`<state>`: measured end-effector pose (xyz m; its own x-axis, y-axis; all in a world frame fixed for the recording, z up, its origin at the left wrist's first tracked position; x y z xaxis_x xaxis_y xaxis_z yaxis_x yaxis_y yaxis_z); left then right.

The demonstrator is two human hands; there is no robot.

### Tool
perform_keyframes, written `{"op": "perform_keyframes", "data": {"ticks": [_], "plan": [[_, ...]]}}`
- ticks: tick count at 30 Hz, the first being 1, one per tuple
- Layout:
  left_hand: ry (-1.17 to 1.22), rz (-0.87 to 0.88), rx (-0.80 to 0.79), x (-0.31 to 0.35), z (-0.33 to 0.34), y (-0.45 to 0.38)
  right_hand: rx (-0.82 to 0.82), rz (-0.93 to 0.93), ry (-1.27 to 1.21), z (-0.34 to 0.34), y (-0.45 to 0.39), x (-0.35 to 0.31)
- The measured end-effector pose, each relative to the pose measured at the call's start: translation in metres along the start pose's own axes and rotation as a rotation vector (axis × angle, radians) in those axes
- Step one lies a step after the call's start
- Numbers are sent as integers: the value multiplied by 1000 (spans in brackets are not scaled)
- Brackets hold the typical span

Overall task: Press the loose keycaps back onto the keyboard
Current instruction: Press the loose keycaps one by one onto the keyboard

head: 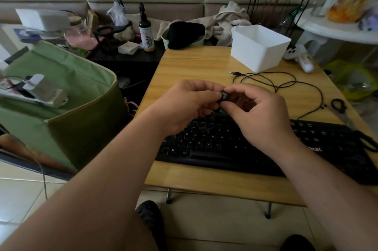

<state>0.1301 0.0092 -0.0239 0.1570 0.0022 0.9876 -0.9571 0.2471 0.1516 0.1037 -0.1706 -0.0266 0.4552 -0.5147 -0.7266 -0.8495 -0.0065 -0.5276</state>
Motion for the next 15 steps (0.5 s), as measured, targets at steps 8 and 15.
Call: {"op": "perform_keyframes", "data": {"ticks": [8,15], "plan": [[72,-39,-35,-1,-3,4,-11,-65,2,0,2,-3],[100,-38,-71,-2,-1,7,40,-95,28,-3,3,-4]]}}
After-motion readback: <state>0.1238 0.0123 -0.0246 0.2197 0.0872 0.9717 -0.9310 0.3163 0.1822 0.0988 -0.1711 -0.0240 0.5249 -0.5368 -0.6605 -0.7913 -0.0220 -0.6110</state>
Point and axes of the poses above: each hand's wrist, its own y-axis away from the middle knuckle, its own z-axis out of the palm, x = y × z, the point moved 3 cm from there along -y, towards the middle knuckle, and after that the axes turned 3 degrees about x, right-handed, at the moved point
